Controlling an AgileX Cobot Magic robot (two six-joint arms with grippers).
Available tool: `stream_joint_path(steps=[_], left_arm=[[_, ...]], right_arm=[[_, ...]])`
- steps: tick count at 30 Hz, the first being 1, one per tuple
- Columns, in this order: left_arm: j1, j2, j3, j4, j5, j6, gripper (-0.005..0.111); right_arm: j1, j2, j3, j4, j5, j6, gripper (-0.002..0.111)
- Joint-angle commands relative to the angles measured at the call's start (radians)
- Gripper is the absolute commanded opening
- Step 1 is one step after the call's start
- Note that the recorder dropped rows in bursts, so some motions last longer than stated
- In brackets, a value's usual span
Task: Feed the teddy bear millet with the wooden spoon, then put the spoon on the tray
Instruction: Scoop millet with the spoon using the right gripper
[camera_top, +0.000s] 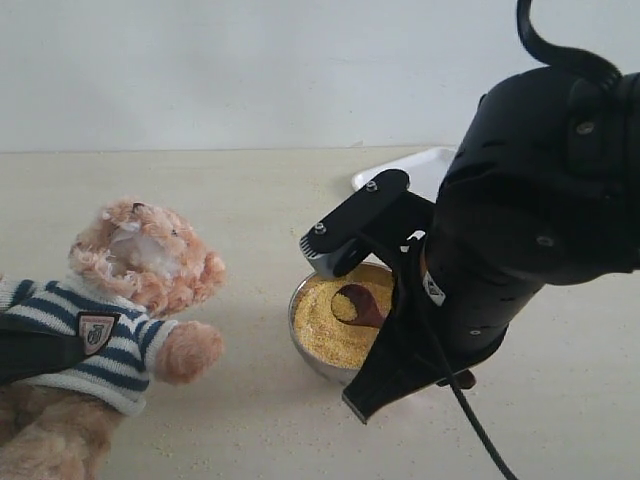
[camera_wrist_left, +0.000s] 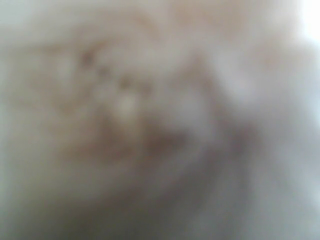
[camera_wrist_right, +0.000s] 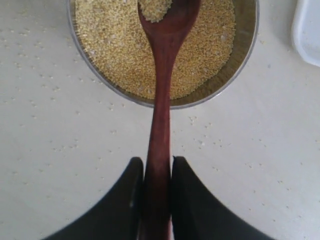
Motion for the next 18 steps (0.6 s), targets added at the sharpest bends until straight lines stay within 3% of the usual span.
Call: stream_joint_path(steps=[1,12,18], left_arm=[[0.002,-0.001,-0.001,-0.022,0.016,0.007,0.005],[0.002,-0.001,-0.001,-0.022,0.016,0.007,0.005],[0.002,-0.001,-0.001,-0.022,0.016,0.007,0.005]], right_arm=[[-0.008,-0.017,-0.004,0.021,-0.021,-0.007,0.0],[-0.017,-0.036,0.009,0.102,-0.128,0.012,0.0],[-0.088,-0.111,0.123,0.129,-0.197,0.007,0.0]])
